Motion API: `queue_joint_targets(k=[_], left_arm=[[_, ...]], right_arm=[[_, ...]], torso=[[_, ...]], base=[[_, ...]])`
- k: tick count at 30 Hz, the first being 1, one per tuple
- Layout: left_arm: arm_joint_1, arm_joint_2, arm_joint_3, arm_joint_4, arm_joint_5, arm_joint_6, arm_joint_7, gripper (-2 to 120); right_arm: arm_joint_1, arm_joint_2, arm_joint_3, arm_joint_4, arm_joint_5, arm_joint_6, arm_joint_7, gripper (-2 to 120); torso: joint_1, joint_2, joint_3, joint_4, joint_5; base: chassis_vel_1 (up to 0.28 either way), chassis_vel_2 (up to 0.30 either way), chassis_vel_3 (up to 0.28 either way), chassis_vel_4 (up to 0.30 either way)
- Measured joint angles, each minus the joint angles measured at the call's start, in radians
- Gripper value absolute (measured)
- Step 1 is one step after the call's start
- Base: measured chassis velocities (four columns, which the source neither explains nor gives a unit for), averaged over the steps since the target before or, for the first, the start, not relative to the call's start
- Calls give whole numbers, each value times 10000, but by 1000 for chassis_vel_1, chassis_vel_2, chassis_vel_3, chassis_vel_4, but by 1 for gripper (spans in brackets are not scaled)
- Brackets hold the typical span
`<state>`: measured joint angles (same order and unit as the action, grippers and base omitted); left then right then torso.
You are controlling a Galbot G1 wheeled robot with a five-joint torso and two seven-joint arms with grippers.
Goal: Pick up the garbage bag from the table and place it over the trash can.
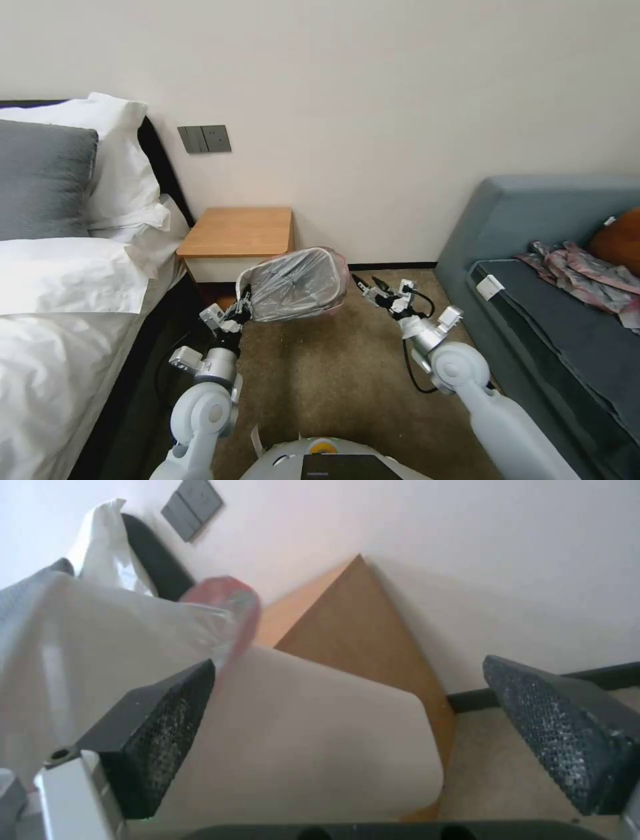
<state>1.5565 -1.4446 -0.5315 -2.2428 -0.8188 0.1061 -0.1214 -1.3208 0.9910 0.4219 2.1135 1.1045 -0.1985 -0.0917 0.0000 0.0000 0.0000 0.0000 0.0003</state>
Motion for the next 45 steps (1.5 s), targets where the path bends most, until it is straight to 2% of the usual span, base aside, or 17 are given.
queue_joint_targets(k=[5, 10, 11, 13, 15, 16, 18, 19, 20, 24, 27, 29, 35, 36, 38, 41, 45], left_arm=[[55, 76, -27, 68, 667, -62, 49, 5], [143, 208, 124, 89, 1401, -64, 130, 5], [143, 208, 124, 89, 1401, -64, 130, 5], [141, 288, 236, 150, 1804, -43, 188, 5], [229, 360, 308, 198, 2204, -42, 273, 5], [229, 360, 308, 198, 2204, -42, 273, 5], [384, 383, 330, 201, 2567, -81, 348, 5], [445, 372, 332, 206, 2786, -144, 403, 5], [445, 372, 332, 206, 2786, -144, 403, 5], [608, 289, 325, 225, 3384, -343, 510, 5], [638, 267, 311, 221, 3542, -371, 525, 5], [703, 256, 271, 213, 3944, -480, 625, 5], [830, 197, 271, 197, 4426, -597, 769, 5], [880, 146, 288, 178, 4553, -643, 806, 5], [908, 118, 294, 161, 4639, -672, 828, 5], [966, 50, 289, 120, 4789, -713, 886, 5], [987, 6, 258, 89, 4812, -750, 897, 5]], right_arm=[[-567, -611, 733, 1268, 189, -29, 64, 100], [430, -1655, 673, 2371, 1084, -303, 835, 100], [430, -1655, 673, 2371, 1084, -303, 835, 100], [1435, -2223, 68, 2625, 1198, -625, 1073, 100], [2967, -2858, -1362, 2782, 888, -1635, 905, 93], [2967, -2858, -1362, 2782, 888, -1635, 905, 93], [4886, -3292, -3548, 2676, -190, -2034, 476, 86], [5766, -3323, -4540, 2505, -893, -2042, 339, 79], [5766, -3323, -4540, 2505, -893, -2042, 339, 79], [7738, -3035, -6922, 1787, -3368, -2070, -587, 61], [8144, -2958, -7407, 1588, -3968, -2117, -1012, 54], [8675, -2900, -7942, 1303, -4894, -2293, -1932, 43], [9463, -2707, -8696, 860, -5954, -2408, -2795, 26], [9768, -2554, -8989, 646, -6256, -2476, -3014, 18], [9920, -2453, -9173, 513, -6529, -2480, -3082, 15], [10051, -2095, -9689, 123, -7211, -2572, -3050, 0], [9917, -1828, -9916, -93, -7782, -2745, -2756, 0]], torso=[[0, 0, 0, -7, -1], [0, 1, 0, 4, -3], [0, 1, 0, 4, -3], [0, 0, 0, 1, -5], [0, 0, 0, 4, -4], [0, 0, 0, 4, -4], [0, 0, 0, -2, -4], [0, 0, 0, 1, -4], [0, 0, 0, 1, -4], [0, 0, 1, 2, -3], [0, 0, 1, 2, -4], [0, 0, 0, -2, -4], [0, 0, 0, 0, -4], [0, 0, 1, 0, -5], [1, 0, 1, 2, -4], [0, 0, 1, 0, -2], [1, 0, 1, 1, -3]], base=[[0, 0, 0, 0], [0, 0, 0, 0], [0, 0, 0, 0], [0, 0, 0, 0], [0, 0, 0, 0], [0, 0, 0, 0], [0, 0, 0, 0], [0, 0, 0, 0], [0, 0, 0, 0], [0, 0, 0, 0], [0, 0, 0, 0], [0, 0, 0, 0], [0, 0, 0, 0], [0, 0, 0, 0], [0, 0, 0, 0], [0, 0, 0, 0], [0, 0, 0, 0]])
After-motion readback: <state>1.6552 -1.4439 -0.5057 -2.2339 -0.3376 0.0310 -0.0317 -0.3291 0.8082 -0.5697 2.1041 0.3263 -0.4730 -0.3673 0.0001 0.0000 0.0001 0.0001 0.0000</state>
